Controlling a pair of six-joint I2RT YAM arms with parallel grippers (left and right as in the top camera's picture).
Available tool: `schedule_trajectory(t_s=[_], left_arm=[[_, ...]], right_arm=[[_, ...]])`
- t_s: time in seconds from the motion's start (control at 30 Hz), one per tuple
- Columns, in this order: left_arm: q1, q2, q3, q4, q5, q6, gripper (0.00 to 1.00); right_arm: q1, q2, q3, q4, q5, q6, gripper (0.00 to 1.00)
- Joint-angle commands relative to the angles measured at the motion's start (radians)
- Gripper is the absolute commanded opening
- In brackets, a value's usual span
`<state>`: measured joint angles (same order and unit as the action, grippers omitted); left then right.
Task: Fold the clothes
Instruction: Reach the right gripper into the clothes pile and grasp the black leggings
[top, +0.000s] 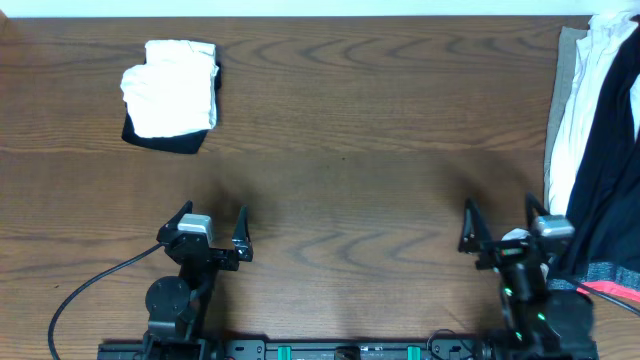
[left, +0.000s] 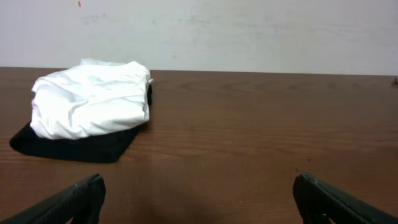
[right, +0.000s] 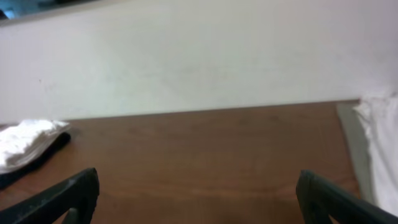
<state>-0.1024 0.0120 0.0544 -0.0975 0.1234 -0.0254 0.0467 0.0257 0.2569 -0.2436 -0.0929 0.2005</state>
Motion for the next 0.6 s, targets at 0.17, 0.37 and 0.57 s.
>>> schedule_trajectory(t_s=[0.17,0.37,0.57], left_arm=[[-0.006,-0.008,-0.031,-0.006,-0.005,0.006,0.98],[-0.006,-0.008,-0.031,-0.006,-0.005,0.006,0.98],[-0.006,-0.008,-0.031,-0.006,-0.005,0.006,0.98]], right_arm=[[0.005,0.259,0.431,-0.386,0.201,0.061,0.99],[0.005,0.591,0.73,-0.633,0.249,-0.08,0.99],[0.005,0.9,0.916,-0.883,0.329,-0.105,0.99]])
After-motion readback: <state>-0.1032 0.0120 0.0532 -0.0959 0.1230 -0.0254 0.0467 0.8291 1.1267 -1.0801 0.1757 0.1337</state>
